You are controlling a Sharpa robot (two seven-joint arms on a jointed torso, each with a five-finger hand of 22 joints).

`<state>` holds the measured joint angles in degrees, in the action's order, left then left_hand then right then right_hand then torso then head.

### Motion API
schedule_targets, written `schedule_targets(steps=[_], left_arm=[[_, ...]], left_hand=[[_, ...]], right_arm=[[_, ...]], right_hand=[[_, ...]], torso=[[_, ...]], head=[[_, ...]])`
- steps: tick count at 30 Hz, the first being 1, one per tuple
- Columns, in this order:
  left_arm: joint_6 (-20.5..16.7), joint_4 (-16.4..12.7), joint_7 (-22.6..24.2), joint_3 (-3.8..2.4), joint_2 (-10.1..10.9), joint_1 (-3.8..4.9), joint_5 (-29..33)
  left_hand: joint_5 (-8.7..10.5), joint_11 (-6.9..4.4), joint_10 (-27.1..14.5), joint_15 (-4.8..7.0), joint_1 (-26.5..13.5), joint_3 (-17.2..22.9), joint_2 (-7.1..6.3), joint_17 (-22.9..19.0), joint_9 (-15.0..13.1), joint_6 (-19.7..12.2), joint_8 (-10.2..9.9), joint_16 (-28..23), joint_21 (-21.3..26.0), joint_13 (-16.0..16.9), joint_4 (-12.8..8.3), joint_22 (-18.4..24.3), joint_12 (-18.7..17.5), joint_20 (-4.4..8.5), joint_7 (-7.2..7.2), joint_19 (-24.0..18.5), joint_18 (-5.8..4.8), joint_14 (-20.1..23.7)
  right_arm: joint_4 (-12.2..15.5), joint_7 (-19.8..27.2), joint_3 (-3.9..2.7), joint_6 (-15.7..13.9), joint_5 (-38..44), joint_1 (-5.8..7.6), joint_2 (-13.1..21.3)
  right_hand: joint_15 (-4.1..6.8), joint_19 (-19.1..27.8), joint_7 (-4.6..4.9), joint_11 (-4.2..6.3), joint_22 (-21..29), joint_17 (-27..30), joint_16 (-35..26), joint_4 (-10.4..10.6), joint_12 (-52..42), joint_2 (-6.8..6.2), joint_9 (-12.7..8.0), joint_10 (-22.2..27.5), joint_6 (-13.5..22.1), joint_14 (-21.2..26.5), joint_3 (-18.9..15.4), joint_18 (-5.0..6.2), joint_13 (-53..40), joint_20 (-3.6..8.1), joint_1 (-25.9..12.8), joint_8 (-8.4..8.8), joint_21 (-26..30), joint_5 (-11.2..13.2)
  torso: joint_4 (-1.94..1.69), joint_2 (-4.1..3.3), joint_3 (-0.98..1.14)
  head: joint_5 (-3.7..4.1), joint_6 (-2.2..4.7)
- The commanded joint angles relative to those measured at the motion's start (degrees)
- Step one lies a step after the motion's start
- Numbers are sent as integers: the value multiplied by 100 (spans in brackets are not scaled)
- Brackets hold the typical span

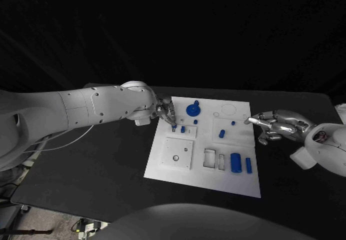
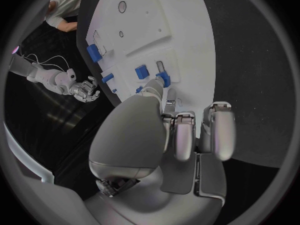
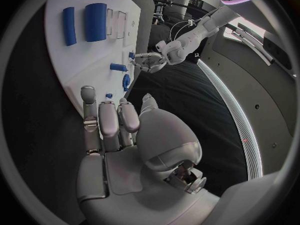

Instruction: Assemble the parts on the task board

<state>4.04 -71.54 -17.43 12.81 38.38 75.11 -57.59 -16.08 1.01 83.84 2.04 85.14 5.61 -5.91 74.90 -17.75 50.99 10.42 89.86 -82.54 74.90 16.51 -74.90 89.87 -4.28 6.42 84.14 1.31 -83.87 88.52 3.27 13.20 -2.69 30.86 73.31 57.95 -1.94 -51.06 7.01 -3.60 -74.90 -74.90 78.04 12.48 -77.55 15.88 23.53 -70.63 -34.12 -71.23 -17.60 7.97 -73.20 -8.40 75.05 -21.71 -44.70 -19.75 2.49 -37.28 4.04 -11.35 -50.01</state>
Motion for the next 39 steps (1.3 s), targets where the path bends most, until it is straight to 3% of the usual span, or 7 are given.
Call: schedule_targets(steps=[1,10,16,20,24,32,39], left_arm=[[325,-3,31,40,-39,-75,69],[460,18,69,40,-53,-91,78],[562,26,55,40,-62,-98,79],[616,29,50,40,-67,-102,51],[647,30,67,40,-72,-109,-18],[640,36,65,40,-84,-122,-82],[650,40,-37,40,-82,-126,-151]], left_hand=[[7,48,616,-47,-19,-28,-23,1510,113,17,-24,14,23,1510,0,-1247,13,-41,30,96,63,-613],[-431,63,616,-66,21,60,86,1510,288,71,-152,14,50,1510,-11,-1244,13,-68,45,85,69,-613],[-536,81,616,-75,80,118,119,1510,340,138,-171,14,49,1510,-31,-1245,13,-75,54,87,67,-613],[-496,97,616,-88,137,126,75,1510,362,210,-162,14,50,1510,-65,-1246,13,-83,58,88,67,-613],[-319,99,616,-94,221,122,0,1510,410,291,-163,14,53,1510,-106,-1245,13,-93,57,91,68,-613],[-185,94,616,-87,298,128,-19,1510,440,402,-135,14,37,1510,-141,-1251,13,-91,39,105,64,-613],[-42,86,616,-83,266,83,-64,1510,498,313,-199,14,79,1510,-114,-1238,13,-88,55,83,74,-613]], right_arm=[[2,50,2,124,-1,-15,5],[-19,46,2,154,-27,-56,-7],[-30,53,2,173,-36,-70,-22],[-34,59,2,180,-38,-74,-26],[-38,65,2,187,-40,-77,-27],[-42,67,2,194,-41,-83,-24],[-40,65,2,204,-42,-86,-16]], right_hand=[[4,35,28,0,-297,-81,0,-13,11,6,-7,45,-14,26,32,109,9,-11,56,21,17,-20],[4,42,29,-1,-294,-75,-4,-15,15,7,-7,51,-19,34,36,111,15,-11,59,19,26,-20],[4,53,29,-1,-291,-67,-11,-15,21,9,-8,62,-22,44,37,114,24,-11,60,18,38,-20],[4,53,29,-1,-291,-67,-11,-15,21,9,-8,62,-22,44,37,114,24,-11,60,18,38,-20],[3,53,30,-1,-291,-64,-12,-18,24,7,-8,67,-27,48,40,114,29,-11,65,17,39,-19],[3,58,30,-2,-289,-62,-13,-22,23,5,-8,66,-30,50,42,115,28,-11,69,16,44,-19],[3,59,29,-2,-289,-61,-14,-32,25,0,-9,71,-35,52,46,115,32,-12,80,14,46,-18]], torso=[[1,-3,-1],[1,-1,1],[3,-1,1],[1,0,1],[2,1,1],[1,1,1],[-1,-2,1]], head=[[-7,1],[-26,1],[-29,1],[-29,1],[-32,1],[-35,1],[-36,1]])
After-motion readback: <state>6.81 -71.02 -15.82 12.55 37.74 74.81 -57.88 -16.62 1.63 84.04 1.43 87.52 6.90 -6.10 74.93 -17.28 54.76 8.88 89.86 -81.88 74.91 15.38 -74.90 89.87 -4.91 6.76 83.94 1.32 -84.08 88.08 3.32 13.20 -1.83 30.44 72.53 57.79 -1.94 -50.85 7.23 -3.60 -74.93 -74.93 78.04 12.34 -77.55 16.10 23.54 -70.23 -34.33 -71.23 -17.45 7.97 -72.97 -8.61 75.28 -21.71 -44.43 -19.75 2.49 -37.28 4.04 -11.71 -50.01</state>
